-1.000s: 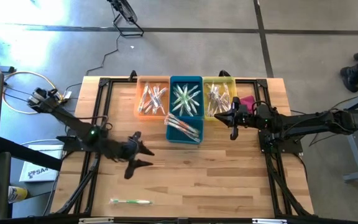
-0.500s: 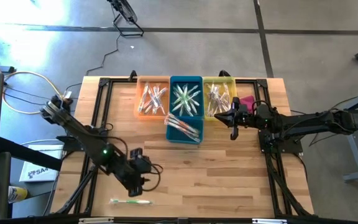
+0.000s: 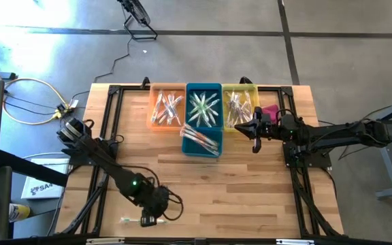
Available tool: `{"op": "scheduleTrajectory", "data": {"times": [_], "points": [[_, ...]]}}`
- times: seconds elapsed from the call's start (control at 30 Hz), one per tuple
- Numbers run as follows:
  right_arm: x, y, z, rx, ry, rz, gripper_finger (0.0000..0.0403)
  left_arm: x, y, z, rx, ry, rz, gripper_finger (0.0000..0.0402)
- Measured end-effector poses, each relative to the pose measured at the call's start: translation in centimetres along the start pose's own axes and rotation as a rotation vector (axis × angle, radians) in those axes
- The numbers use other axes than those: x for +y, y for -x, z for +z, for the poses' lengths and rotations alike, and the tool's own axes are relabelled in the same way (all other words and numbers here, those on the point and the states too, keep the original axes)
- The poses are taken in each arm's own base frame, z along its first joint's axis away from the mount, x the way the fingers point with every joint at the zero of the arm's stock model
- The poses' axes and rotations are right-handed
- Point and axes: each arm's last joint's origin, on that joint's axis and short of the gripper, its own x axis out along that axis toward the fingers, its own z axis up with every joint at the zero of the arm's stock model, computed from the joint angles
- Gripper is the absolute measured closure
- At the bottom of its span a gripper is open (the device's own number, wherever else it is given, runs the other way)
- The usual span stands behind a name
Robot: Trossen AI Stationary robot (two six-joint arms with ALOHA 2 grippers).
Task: Pick & Place Toothbrushes
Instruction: Put the green toothbrush into the blue bin
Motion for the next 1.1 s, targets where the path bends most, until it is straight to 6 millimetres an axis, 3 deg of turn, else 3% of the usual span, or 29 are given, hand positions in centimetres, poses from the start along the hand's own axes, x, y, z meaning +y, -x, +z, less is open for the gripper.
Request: {"op": "scheduleTrajectory", "data": {"times": [0.17,0.47,0.9,1.1], "points": [[0.0,0.0,-0.1,0.01,-0.003,-0.002,0.04,-1.0,-1.8,-1.9,0.115,0.052,0.038,0.0217],[0.0,0.0,-0.2,0.016,-0.003,-0.004,0.04,-3.0,-3.3,-4.8,0.115,0.01,0.096,0.0217],[-0.1,0.0,-0.3,0.034,-0.027,-0.008,0.04,-3.7,-3.5,-4.1,-0.057,-0.006,0.092,0.0217],[-0.1,0.0,-0.3,0.033,-0.026,-0.006,0.04,-3.7,-3.6,-4.0,-0.075,-0.091,0.101,0.0217]]}}
